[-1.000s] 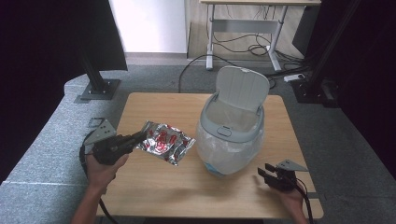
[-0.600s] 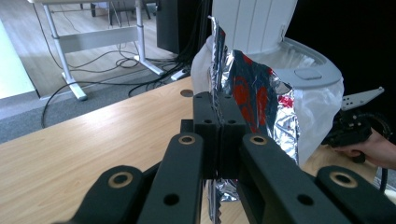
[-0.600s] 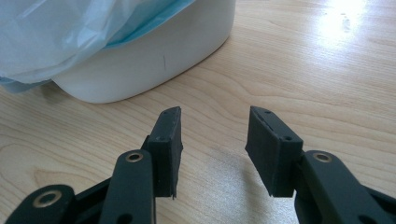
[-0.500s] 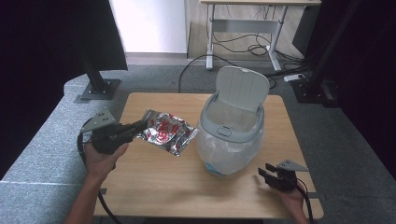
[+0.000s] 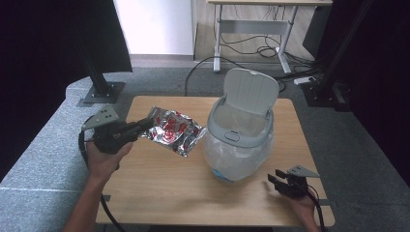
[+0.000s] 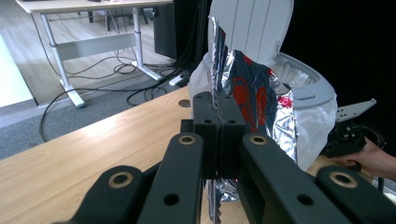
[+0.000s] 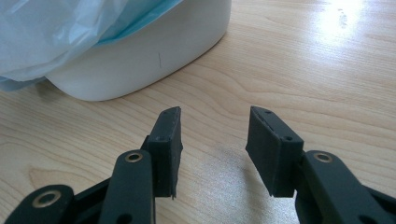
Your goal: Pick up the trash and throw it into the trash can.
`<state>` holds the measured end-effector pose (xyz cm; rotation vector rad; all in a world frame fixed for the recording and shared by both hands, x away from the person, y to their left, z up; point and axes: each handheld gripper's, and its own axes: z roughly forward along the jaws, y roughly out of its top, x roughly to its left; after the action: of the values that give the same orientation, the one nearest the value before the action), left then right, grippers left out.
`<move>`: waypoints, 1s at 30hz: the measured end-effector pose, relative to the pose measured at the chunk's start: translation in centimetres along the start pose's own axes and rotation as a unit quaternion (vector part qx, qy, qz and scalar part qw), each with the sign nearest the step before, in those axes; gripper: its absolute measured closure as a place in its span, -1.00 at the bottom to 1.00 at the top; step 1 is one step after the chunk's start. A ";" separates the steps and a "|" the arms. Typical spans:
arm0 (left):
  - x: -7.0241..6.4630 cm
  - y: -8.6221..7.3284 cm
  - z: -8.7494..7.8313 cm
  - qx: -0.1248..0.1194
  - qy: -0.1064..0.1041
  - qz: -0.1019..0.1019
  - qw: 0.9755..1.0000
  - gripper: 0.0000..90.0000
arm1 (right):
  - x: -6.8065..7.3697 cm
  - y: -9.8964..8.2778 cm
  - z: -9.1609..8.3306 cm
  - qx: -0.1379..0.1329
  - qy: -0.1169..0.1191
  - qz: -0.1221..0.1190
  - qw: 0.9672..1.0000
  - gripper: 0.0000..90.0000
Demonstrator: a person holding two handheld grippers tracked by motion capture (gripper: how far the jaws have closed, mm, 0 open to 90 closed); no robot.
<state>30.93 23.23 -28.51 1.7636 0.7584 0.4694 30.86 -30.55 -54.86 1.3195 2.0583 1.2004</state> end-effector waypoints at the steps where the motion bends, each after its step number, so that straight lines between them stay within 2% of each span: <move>1: 0.0 0.2 0.0 -0.001 -0.001 0.000 1.000 0.98 | 0.0 0.0 0.0 0.000 0.000 0.000 1.000 0.20; 8: -0.1 1.5 0.6 -0.003 -0.001 0.003 1.000 0.98 | 0.0 0.0 0.1 0.002 0.001 0.000 1.000 0.20; 19: -0.7 4.0 2.1 0.006 -0.003 0.018 1.000 0.97 | 0.0 -0.1 0.1 0.005 0.000 -0.001 1.000 0.19; 30: -1.0 5.0 3.0 0.009 -0.005 0.022 1.000 0.97 | -0.1 -0.1 0.1 0.004 0.000 0.000 1.000 0.19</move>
<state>33.45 19.50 -24.66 1.8019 0.7193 0.4847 30.91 -30.60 -54.97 1.3218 2.0654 1.1935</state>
